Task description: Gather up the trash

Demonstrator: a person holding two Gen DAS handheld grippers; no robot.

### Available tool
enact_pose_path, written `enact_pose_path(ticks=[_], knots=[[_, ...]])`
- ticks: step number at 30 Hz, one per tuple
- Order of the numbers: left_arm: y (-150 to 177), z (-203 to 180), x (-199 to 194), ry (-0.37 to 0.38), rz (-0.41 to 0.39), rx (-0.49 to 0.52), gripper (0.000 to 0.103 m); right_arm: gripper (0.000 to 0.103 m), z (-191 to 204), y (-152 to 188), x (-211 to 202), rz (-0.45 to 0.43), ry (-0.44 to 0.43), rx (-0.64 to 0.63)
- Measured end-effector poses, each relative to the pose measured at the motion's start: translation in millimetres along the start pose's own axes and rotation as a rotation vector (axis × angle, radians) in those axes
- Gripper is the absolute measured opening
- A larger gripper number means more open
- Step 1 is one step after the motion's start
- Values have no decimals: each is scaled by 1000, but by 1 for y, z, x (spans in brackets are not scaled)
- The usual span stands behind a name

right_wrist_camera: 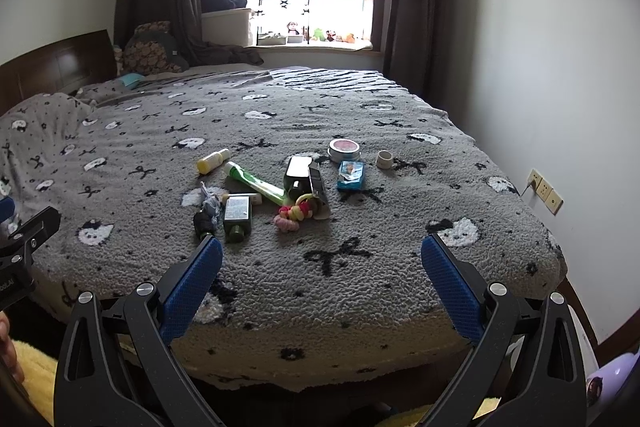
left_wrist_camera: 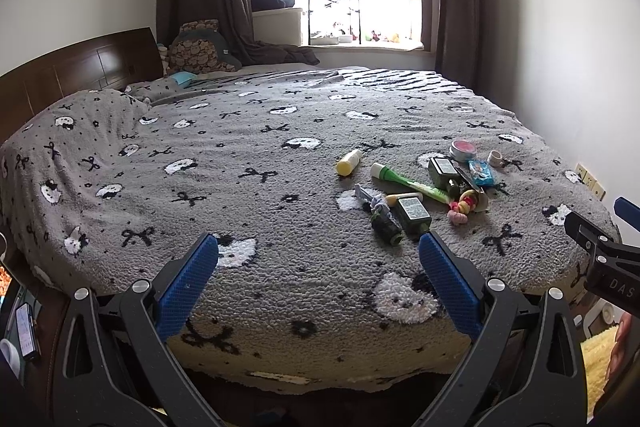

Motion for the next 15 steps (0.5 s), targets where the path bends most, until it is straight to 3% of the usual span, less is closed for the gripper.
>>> enact_pose_path(ticks=[15], knots=[[-4,-8,-1,15,-2,0,95,100,-4,-2,0,0,-1,6]])
Point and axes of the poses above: each gripper's, at about its wrist camera, not at the fingertips, and x roughly the way its jaws point, z to its left, y to its underside, the point moved 2 cm from there along x, roughly the way its jaws point, and after that the axes turned 9 degrees about y, right-handed, at the moved point
